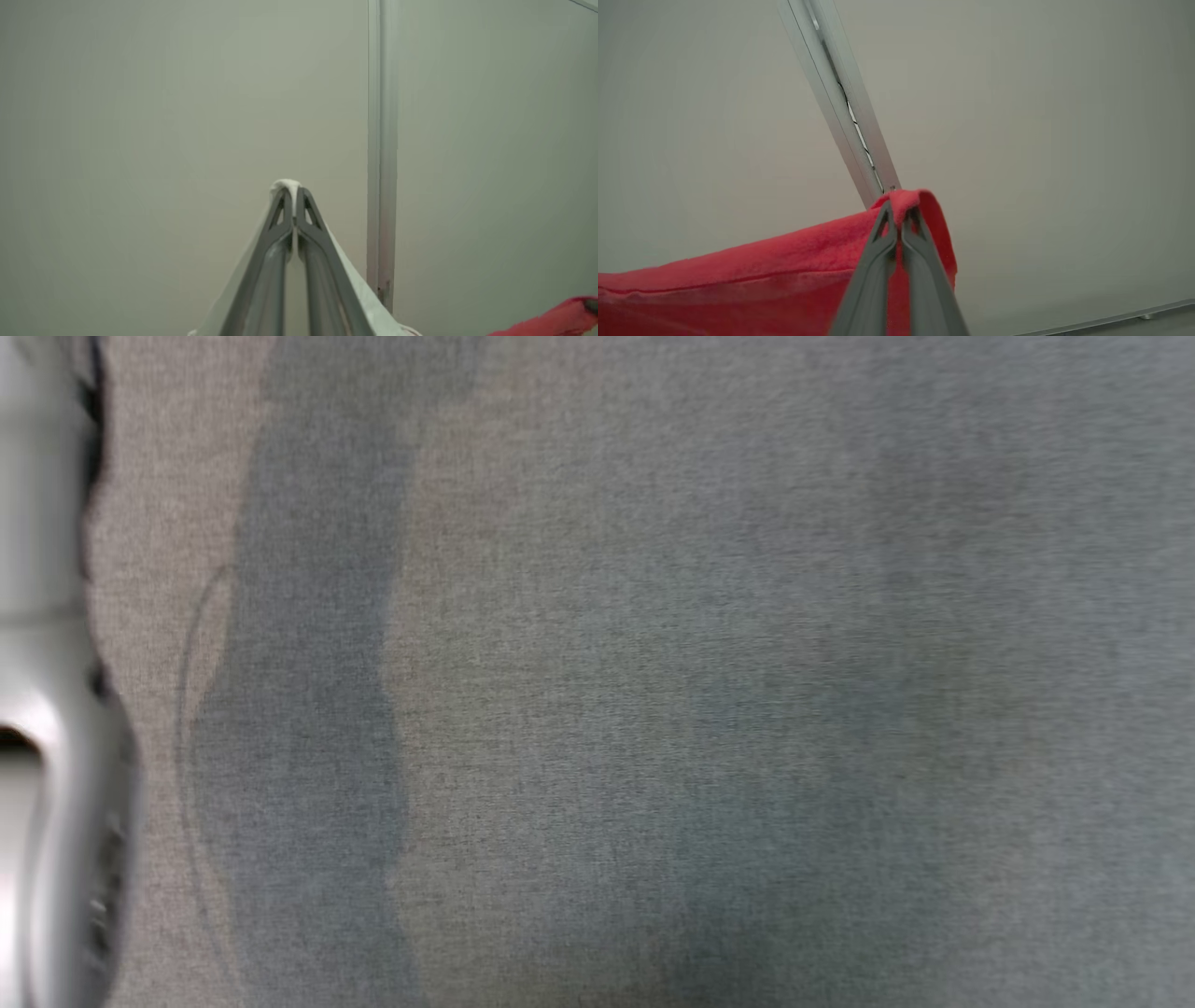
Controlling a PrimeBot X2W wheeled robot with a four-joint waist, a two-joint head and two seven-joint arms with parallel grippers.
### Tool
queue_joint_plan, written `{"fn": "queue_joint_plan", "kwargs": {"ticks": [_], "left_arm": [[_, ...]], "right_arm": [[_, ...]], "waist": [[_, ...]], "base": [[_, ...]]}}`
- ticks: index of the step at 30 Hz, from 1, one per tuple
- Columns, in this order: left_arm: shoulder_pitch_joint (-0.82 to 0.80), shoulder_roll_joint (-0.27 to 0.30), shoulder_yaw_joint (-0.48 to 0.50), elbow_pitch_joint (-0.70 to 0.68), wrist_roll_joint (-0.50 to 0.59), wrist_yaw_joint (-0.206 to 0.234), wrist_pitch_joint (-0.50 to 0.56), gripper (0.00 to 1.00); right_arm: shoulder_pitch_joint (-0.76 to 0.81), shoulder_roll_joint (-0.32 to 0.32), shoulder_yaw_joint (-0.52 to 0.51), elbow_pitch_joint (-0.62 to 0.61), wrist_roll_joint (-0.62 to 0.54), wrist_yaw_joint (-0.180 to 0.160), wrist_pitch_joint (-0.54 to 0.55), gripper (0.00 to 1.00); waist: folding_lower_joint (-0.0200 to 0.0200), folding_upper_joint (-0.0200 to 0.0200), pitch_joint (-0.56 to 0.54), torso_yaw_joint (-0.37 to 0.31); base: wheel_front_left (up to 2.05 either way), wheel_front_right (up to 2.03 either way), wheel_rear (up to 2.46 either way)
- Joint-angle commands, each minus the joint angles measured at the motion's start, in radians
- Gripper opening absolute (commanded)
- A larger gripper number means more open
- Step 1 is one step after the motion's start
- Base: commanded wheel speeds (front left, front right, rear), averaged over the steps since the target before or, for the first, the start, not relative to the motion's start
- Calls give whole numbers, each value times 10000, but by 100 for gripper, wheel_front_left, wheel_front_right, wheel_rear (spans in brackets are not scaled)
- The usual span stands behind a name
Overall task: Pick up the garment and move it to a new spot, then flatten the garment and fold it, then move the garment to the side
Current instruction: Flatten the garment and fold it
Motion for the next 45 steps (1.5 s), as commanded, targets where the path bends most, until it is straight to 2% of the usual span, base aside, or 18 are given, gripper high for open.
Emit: {"fn": "queue_joint_plan", "kwargs": {"ticks": [1, 5, 12, 15, 16, 22, 25, 29, 35, 45], "left_arm": [[468, -43, 159, -350, -110, -121, -41, 0], [2409, -34, 105, -1524, 17, -328, -43, 0], [5581, 365, 148, -3468, -288, -400, -45, 0], [6287, 501, 159, -3986, -297, -403, -45, 0], [7034, 546, 209, -4410, -343, -406, -45, 0], [8782, 468, 398, -5268, -361, -360, -46, 0], [10216, 135, 637, -5842, -481, -297, -46, 0], [11684, -217, 837, -6230, -629, -255, -46, 0], [13592, -514, 745, -6326, -613, -218, -48, 0], [15966, -645, 320, -6621, -664, 24, -47, 0]], "right_arm": [[329, -56, 115, 203, 175, 5, -129, 0], [1182, -143, 923, 440, 717, 5, -227, 0], [3002, -770, 2567, -400, 2082, 5, -229, 0], [3477, -979, 2809, -723, 2519, 5, -267, 0], [3989, -1136, 3010, -1083, 2918, 5, -321, 0], [5184, -1506, 3424, -2021, 3509, 5, -422, 0], [6313, -1652, 3305, -2745, 3754, 5, -480, 0], [7645, -1690, 2773, -3580, 3514, 5, -476, 0], [9885, -1353, 1776, -4651, 3233, 5, -478, 0], [13219, -548, 625, -6074, 2528, 5, -470, 0]], "waist": [[0, 0, 290, 209], [0, 0, 337, 288], [0, 0, -90, 205], [0, 0, -234, 191], [0, 0, -389, 178], [0, 0, -811, 160], [0, 0, -1246, 226], [0, 0, -1778, 337], [0, 0, -2807, 654], [0, 0, -4665, 874]], "base": [[0, 0, 0], [0, 0, 0], [0, 0, 0], [0, 0, 0], [0, 0, 0], [0, 0, 0], [0, 0, 0], [0, 0, 0], [0, 0, 0], [0, 0, 0]]}}
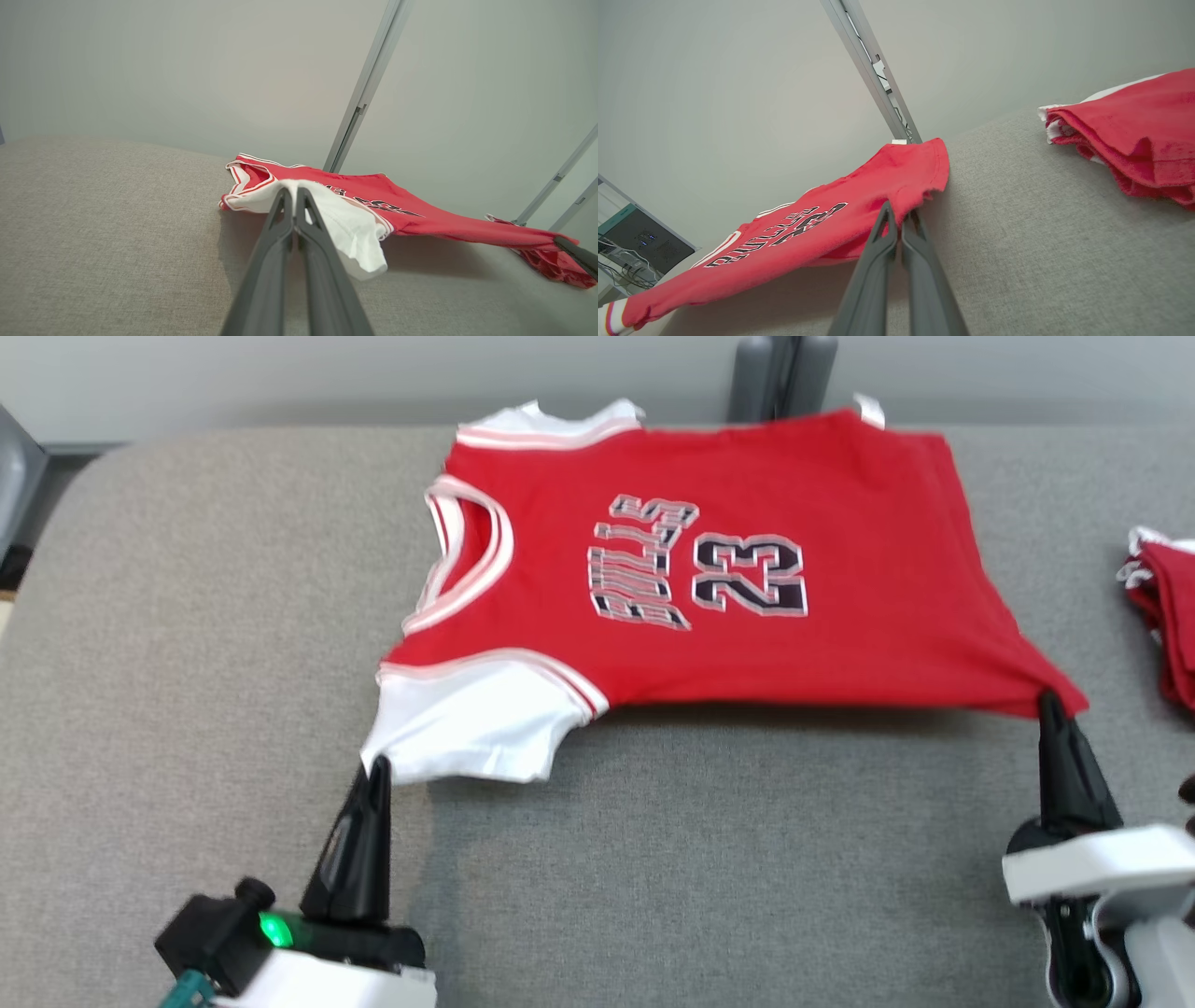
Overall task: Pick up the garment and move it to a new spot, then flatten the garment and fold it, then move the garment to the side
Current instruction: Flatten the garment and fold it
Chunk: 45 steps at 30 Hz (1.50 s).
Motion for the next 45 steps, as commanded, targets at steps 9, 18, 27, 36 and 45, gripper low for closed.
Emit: {"fn": "queue_joint_plan", "kwargs": {"ticks": [9, 18, 27, 36, 45], "left_arm": [[1508, 12, -411, -824, 195, 438, -45, 0], [2496, 61, -335, -1743, 434, 634, -25, 0], [2112, 98, -435, -1026, 253, 549, 72, 0], [758, 146, -527, 461, 363, 231, -9, 0], [-1714, 199, -522, 2396, 532, -53, -35, 0]], "right_arm": [[2367, 580, -495, -1385, -578, 5, 296, 0], [3547, 926, -967, -2463, -836, 5, 926, 0], [3576, 1059, -1063, -1948, -713, 5, 1378, 0], [2734, 1069, -768, -728, -383, 5, 1341, 0], [1577, 1065, -706, 98, 182, 5, 1393, 0]], "waist": [[0, 0, -1521, -99], [0, 0, -1874, -212], [0, 0, -1853, -266], [0, 0, -1400, -246], [0, 0, -947, -319]], "base": [[0, 0, 0], [0, 0, 0], [0, 0, 0], [0, 0, 0], [0, 0, 0]]}}
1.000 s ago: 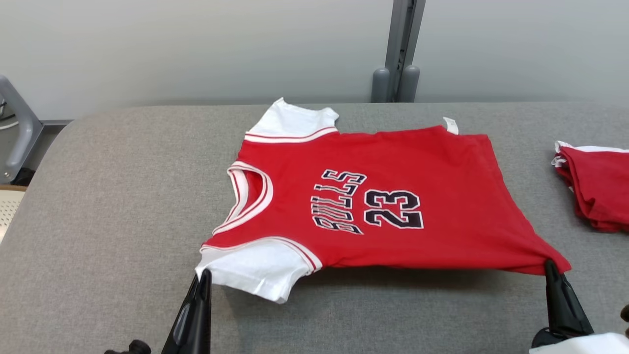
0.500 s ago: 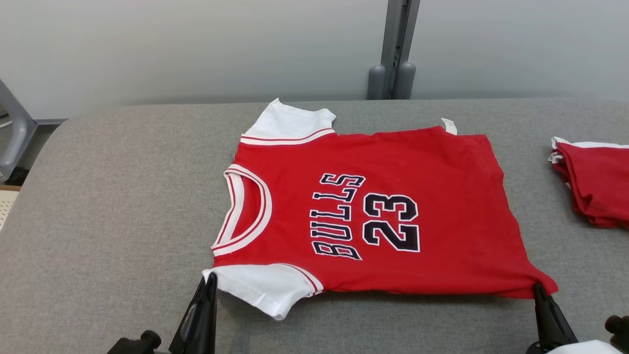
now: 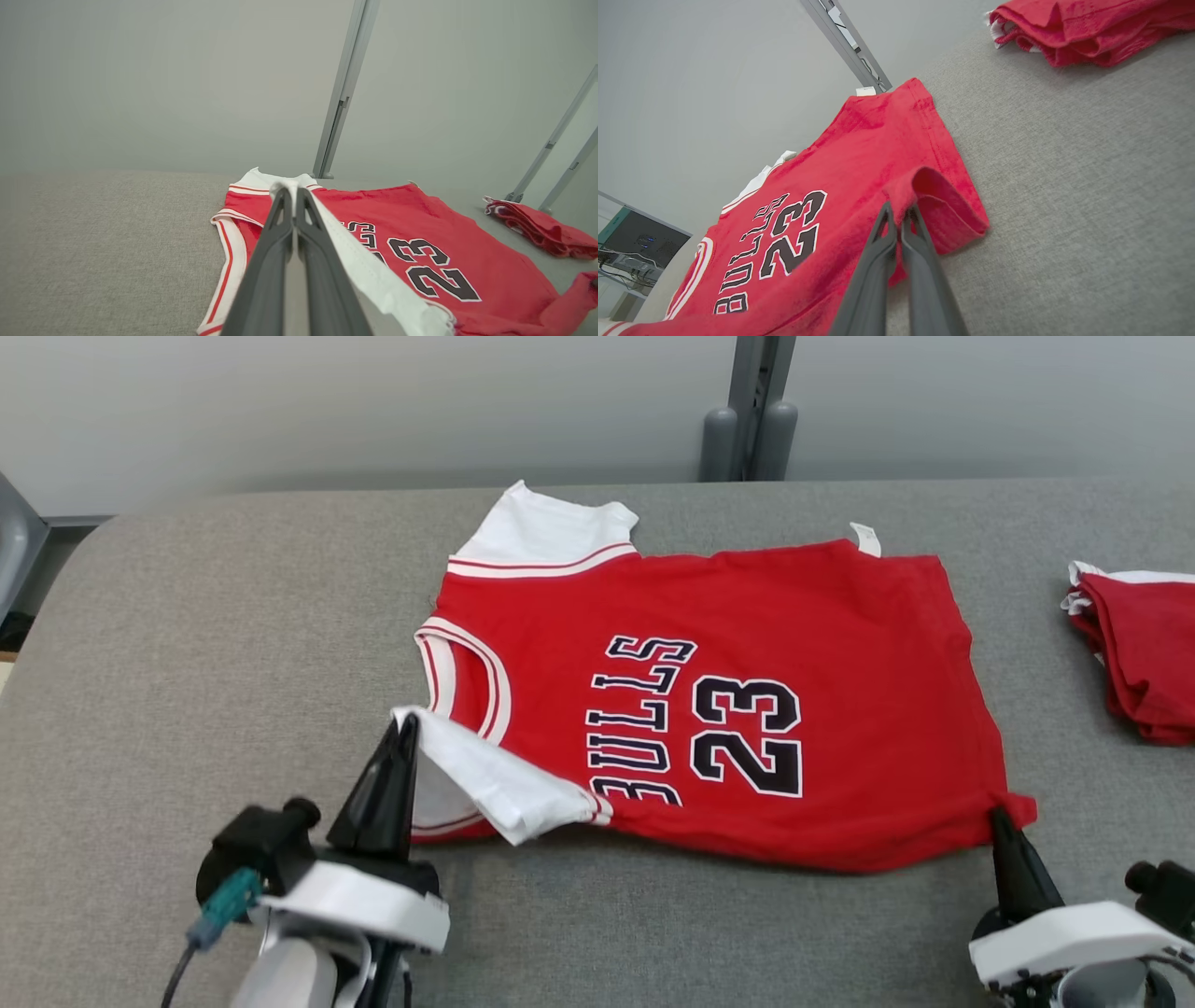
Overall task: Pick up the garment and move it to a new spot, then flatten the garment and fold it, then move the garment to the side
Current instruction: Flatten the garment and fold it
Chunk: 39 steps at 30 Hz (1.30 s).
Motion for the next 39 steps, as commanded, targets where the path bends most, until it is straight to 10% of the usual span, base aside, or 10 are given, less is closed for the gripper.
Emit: {"fn": "queue_joint_plan", "kwargs": {"ticks": [1, 24, 28, 29, 31, 34, 35, 39], "left_arm": [[-426, 12, 76, 257, -16, -51, -36, 0], [-3575, -162, 618, 3784, 393, -60, -44, 0], [-4074, -163, 372, 4404, 494, -34, -44, 0], [-4179, -163, 294, 4588, 477, -40, -44, 0], [-4425, -161, 156, 4876, 388, -61, -44, 0], [-4687, -159, 98, 4995, 265, -18, -44, 55], [-4694, -160, 118, 4972, 243, -1, -44, 97], [-4591, -158, 212, 4759, 250, -25, -44, 100]], "right_arm": [[-284, -54, -74, 187, 124, 5, -31, 0], [-3725, -55, 550, 3356, 204, 5, -953, 0], [-4034, -58, 689, 3641, 14, 5, -1037, 47], [-4098, -55, 724, 3701, 5, 5, -1050, 98], [-4234, -55, 772, 3803, -47, 5, -1096, 100], [-4407, -56, 732, 3904, -53, 5, -1197, 100], [-4455, -55, 701, 3924, -46, 5, -1228, 100], [-4644, -76, 500, 3905, -252, 5, -1337, 100]], "waist": [[0, 0, 141, -80], [0, 0, 1369, -565], [0, 0, 1447, -593], [0, 0, 1464, -606], [0, 0, 1492, -628], [0, 0, 1518, -664], [0, 0, 1525, -676], [0, 0, 1535, -703]], "base": [[0, 0, 0], [0, 0, 0], [0, 0, 0], [0, 0, 0], [0, 0, 0], [0, 0, 0], [0, 0, 0], [0, 0, 0]]}}
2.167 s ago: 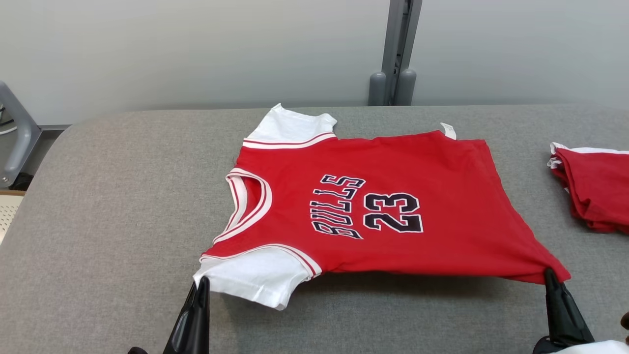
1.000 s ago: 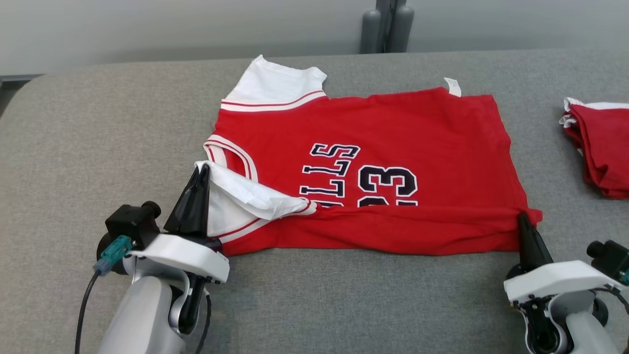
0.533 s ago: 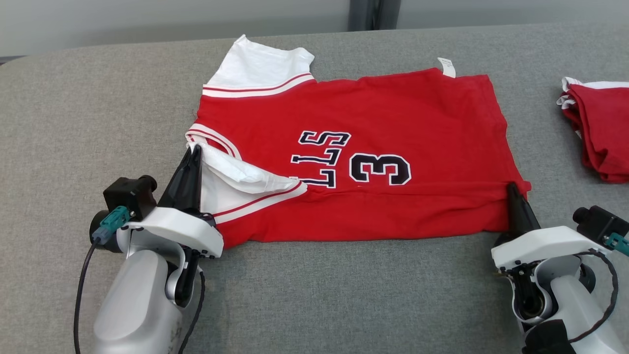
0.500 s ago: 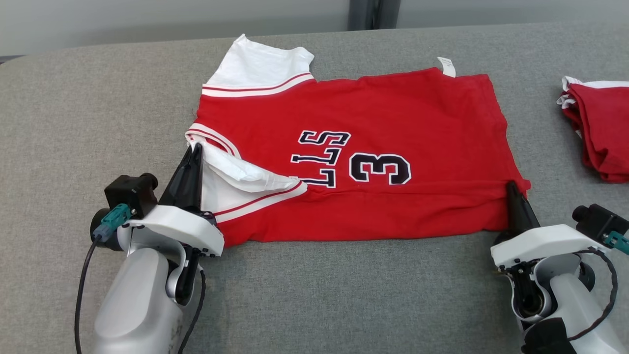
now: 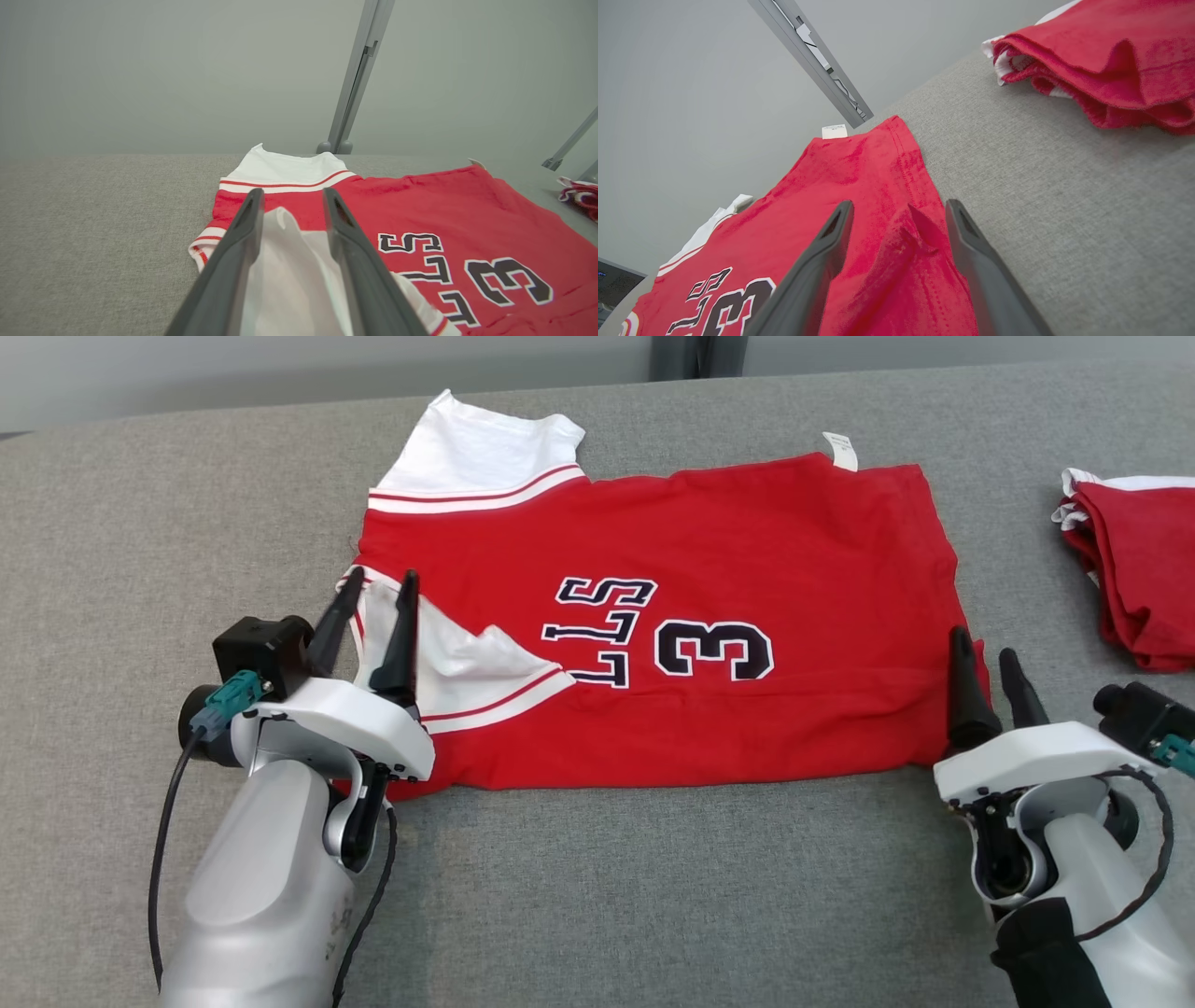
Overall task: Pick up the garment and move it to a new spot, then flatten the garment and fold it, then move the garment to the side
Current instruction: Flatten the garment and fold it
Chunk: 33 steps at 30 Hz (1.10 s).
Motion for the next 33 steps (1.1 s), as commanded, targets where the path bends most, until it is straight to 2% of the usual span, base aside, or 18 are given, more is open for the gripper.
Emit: {"fn": "queue_joint_plan", "kwargs": {"ticks": [1, 10, 16, 19, 28, 33], "left_arm": [[97, 46, 90, -161, -16, -22, -44, 100], [1264, 45, 483, -1068, 48, -177, -45, 100], [2316, 76, 657, -1007, -151, -227, -43, 100], [2554, 125, 620, -791, -205, -236, 66, 100], [3025, 213, 569, -51, -662, -229, 1304, 100], [2864, 224, 617, 290, -814, 25, 1777, 100]], "right_arm": [[-132, -103, -118, -64, -144, 5, -112, 100], [525, -407, -809, -1205, -1492, 5, -192, 100], [1533, -258, -1332, -2340, -2682, 5, -184, 100], [1884, -190, -1385, -2619, -2893, 5, -168, 100], [2808, -59, -1410, -3419, -2970, 5, 384, 100], [2953, -53, -1287, -3617, -2761, 5, 463, 100]], "waist": [[-1, 0, -10, 9], [-1, 0, -282, 214], [-1, 0, -703, 400], [-1, 0, -857, 457], [-1, 0, -1259, 348], [-1, 0, -1241, 102]], "base": [[0, 0, 0], [0, 0, 0], [0, 0, 0], [0, 0, 0], [0, 0, 0], [0, 0, 0]]}}
